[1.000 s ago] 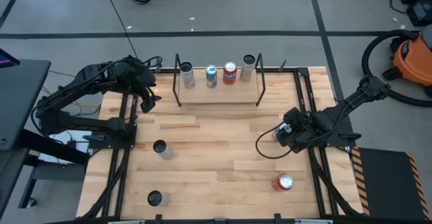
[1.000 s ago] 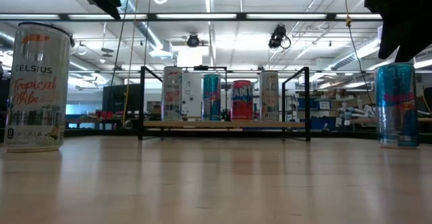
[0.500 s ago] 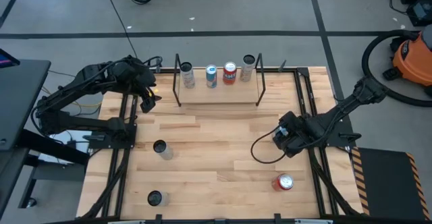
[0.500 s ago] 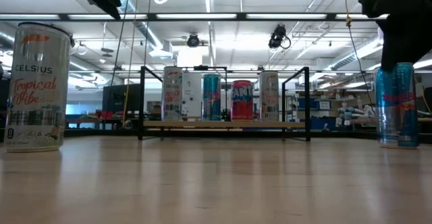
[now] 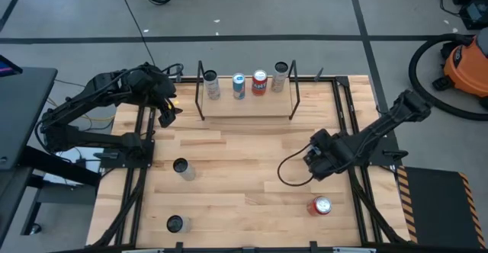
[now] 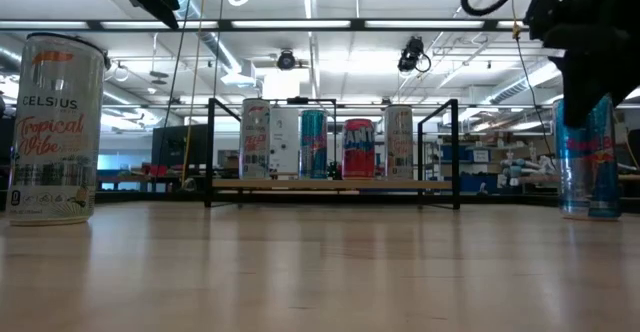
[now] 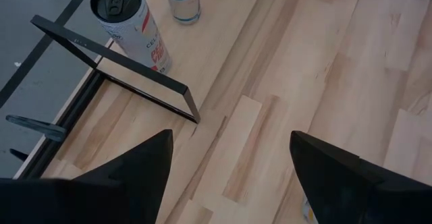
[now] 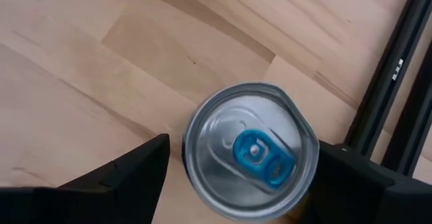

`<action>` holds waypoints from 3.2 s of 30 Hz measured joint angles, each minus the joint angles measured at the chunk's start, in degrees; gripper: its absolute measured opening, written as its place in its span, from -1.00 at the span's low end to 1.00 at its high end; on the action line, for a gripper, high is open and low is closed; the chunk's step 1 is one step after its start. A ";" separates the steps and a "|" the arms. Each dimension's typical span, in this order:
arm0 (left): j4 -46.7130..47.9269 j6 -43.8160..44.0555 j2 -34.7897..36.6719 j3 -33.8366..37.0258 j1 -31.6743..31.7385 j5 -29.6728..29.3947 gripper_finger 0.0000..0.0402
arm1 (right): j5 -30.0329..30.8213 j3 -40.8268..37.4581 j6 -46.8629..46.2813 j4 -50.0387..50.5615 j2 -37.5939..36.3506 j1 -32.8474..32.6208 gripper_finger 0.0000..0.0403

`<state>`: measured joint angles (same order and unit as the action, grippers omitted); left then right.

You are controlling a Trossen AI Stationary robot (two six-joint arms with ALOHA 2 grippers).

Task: Place canned beverage on shelf
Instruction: Put the blue soda can on the shelf aligned with the other blue soda can

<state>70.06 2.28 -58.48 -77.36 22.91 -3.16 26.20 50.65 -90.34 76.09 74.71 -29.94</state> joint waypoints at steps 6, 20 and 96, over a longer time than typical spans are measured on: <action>0.00 -0.06 0.00 0.00 -0.01 0.00 0.49 | -0.39 0.02 0.30 -0.27 -0.14 1.44 0.37; 0.00 -0.10 0.00 -0.02 0.01 0.02 0.49 | -1.77 3.15 7.78 -1.99 -2.63 6.67 0.24; 0.00 1.62 0.00 -0.02 0.12 0.00 0.49 | -13.27 13.88 86.47 -53.37 12.40 49.65 0.26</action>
<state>70.06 3.90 -58.48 -77.38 23.02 -3.16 12.93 64.53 -3.88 22.72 87.11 19.70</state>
